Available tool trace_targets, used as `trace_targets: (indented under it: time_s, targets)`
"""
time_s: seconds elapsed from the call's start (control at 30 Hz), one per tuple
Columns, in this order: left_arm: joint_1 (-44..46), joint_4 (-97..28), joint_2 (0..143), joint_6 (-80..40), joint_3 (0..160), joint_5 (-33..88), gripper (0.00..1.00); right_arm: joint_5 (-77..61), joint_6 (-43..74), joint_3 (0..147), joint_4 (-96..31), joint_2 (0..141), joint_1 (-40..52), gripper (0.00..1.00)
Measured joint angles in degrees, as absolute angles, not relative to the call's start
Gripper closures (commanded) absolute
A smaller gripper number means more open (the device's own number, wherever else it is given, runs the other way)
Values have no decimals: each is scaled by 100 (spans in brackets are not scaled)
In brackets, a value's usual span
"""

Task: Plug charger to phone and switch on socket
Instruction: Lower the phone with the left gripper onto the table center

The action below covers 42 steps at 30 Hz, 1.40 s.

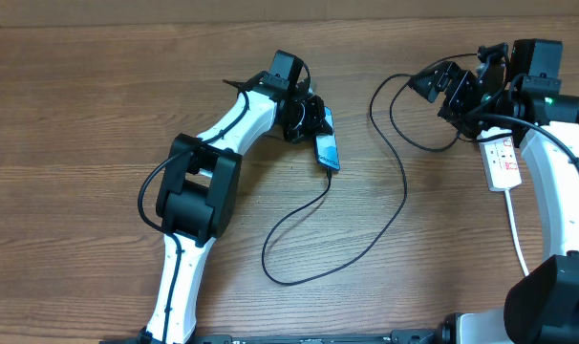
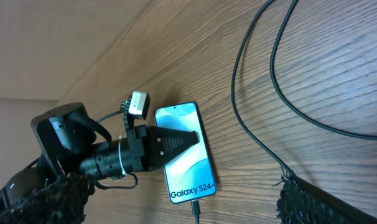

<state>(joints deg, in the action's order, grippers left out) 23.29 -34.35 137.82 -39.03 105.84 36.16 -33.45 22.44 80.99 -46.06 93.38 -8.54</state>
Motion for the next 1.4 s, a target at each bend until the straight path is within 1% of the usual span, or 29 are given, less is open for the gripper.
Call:
trace_targets:
  time_s: [0.5, 1.23, 1.27, 1.4]
  targets:
    - [2329, -3612, 13753, -3883, 10613, 3463, 96, -3363, 2244, 8099, -4613, 9338, -854, 0]
    - [2403, -3769, 13651, -3885, 10654, 2589, 96, -3363, 2244, 8099, -4613, 9338, -854, 0]
    - [2403, -3771, 13651, -3887, 10654, 2571, 94, -3363, 2244, 8099, -4609, 9338, -854, 0]
    - [2403, -3795, 13644, -3900, 10654, 2480, 74, -3365, 2244, 8099, -4611, 9338, -854, 0]
